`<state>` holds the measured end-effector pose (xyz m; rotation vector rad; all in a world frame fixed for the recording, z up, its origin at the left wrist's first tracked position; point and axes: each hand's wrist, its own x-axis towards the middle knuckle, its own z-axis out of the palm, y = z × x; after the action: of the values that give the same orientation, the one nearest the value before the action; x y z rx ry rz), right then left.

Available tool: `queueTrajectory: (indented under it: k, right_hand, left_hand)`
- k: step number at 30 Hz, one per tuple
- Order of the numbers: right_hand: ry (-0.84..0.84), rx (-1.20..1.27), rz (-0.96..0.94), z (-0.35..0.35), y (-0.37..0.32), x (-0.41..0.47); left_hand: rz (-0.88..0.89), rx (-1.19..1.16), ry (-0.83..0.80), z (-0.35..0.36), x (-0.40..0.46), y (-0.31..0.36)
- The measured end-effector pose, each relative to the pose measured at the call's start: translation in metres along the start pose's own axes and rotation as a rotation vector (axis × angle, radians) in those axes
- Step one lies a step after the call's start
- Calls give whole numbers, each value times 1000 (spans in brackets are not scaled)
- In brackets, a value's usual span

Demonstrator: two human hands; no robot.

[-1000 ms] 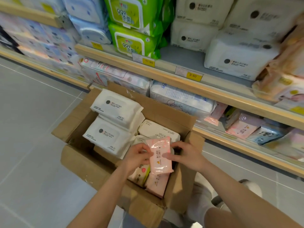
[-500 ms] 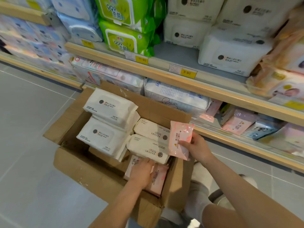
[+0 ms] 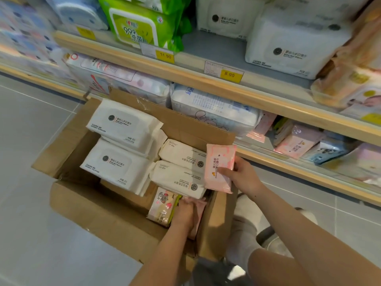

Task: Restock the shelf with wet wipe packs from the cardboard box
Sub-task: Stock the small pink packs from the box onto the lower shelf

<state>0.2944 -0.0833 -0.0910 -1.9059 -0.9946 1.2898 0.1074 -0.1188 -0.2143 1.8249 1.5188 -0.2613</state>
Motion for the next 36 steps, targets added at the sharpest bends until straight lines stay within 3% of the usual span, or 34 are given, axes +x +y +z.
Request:
queueTrajectory:
  k: [5, 10, 13, 18, 21, 29, 36]
  right_hand:
    - [-19, 28, 3, -4, -3, -6]
    - [-50, -16, 12, -19, -16, -17]
    - [-50, -32, -5, -35, -28, -27]
    - [-77, -198, -87, -73, -53, -49]
    - [-81, -313, -128, -106, -59, -60]
    - [183, -443, -129, -160, -3, -30]
    - [371, -141, -137, -147, 27, 20]
  left_hand:
    - [59, -106, -47, -16, -7, 8]
    - [35, -83, -20, -50, -29, 5]
    - [105, -53, -4, -80, -44, 1]
    - [195, -169, 26, -135, -66, 12]
    - [243, -274, 146, -161, -66, 38]
    - [389, -566, 337, -176, -32, 124]
    - [411, -745, 287, -147, 14, 142]
